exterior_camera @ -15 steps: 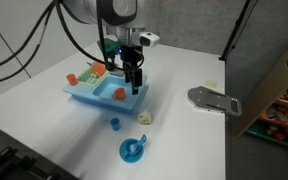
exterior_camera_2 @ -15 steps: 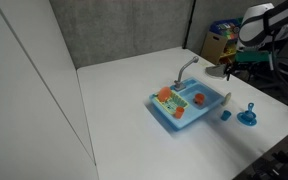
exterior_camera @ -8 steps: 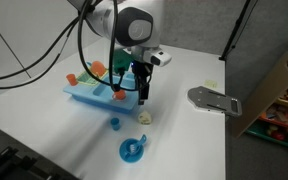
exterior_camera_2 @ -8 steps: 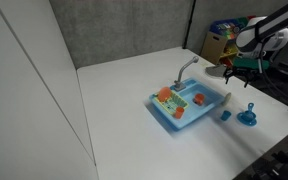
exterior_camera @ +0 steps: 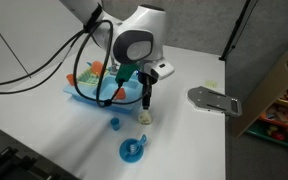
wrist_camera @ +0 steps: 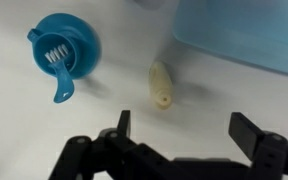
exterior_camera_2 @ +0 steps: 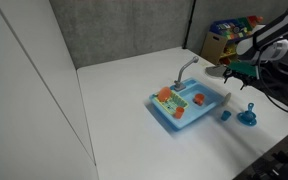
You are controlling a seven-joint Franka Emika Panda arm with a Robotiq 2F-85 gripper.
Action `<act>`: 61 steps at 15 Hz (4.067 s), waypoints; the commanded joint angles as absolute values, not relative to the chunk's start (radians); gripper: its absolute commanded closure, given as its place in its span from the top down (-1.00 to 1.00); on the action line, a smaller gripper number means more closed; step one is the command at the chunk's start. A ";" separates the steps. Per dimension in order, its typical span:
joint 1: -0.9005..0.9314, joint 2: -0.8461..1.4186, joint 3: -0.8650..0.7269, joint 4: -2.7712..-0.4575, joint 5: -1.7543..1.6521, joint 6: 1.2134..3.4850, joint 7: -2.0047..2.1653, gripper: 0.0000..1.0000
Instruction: Move the toy bottle from the table to the sink
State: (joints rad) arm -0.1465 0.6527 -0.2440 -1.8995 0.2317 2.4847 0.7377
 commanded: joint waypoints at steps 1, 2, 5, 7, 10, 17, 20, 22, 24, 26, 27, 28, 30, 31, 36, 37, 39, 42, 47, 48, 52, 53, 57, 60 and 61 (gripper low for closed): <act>-0.118 0.649 -0.263 -1.940 0.243 2.554 0.817 1.00; -0.122 0.634 -0.253 -1.950 0.244 2.546 0.811 1.00; -0.132 0.660 -0.248 -1.925 0.233 2.532 0.789 1.00; -0.133 0.660 -0.248 -1.925 0.233 2.532 0.789 1.00; -0.136 0.669 -0.250 -1.923 0.231 2.539 0.785 1.00; -0.123 0.741 -0.267 -1.898 0.195 2.578 0.765 1.00; -0.118 0.766 -0.274 -1.895 0.171 2.617 0.751 1.00; -0.118 0.781 -0.272 -1.892 0.166 2.640 0.736 1.00; -0.118 0.796 -0.269 -1.887 0.167 2.644 0.719 1.00; -0.119 0.809 -0.266 -1.879 0.171 2.640 0.700 1.00; -0.119 0.815 -0.266 -1.876 0.173 2.640 0.693 1.00; -0.118 0.822 -0.267 -1.872 0.175 2.642 0.689 1.00; -0.118 0.832 -0.267 -1.864 0.177 2.645 0.682 0.47; -0.118 0.836 -0.266 -1.860 0.180 2.646 0.679 0.47; -0.122 0.844 -0.260 -1.844 0.187 2.647 0.675 -0.29; -0.124 0.836 -0.258 -1.847 0.187 2.639 0.669 -0.47; -0.127 0.815 -0.255 -1.858 0.188 2.623 0.660 -0.77; -0.118 0.770 -0.265 -1.884 0.183 2.605 0.655 -0.78; -0.105 0.697 -0.268 -1.892 0.176 2.561 0.664 -0.78; -0.101 0.681 -0.267 -1.891 0.175 2.544 0.667 -0.78; -0.087 0.619 -0.258 -1.904 0.164 2.500 0.658 -0.79; -0.083 0.599 -0.257 -1.915 0.163 2.499 0.657 -0.79; -0.089 0.533 -0.239 -1.955 0.179 2.483 0.620 -0.80; -0.079 0.570 -0.248 -1.925 0.172 2.499 0.651 -0.37; -0.079 0.564 -0.248 -1.930 0.172 2.499 0.648 -0.37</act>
State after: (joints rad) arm -0.0738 0.5637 -0.2524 -1.9331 0.1768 2.5014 0.6455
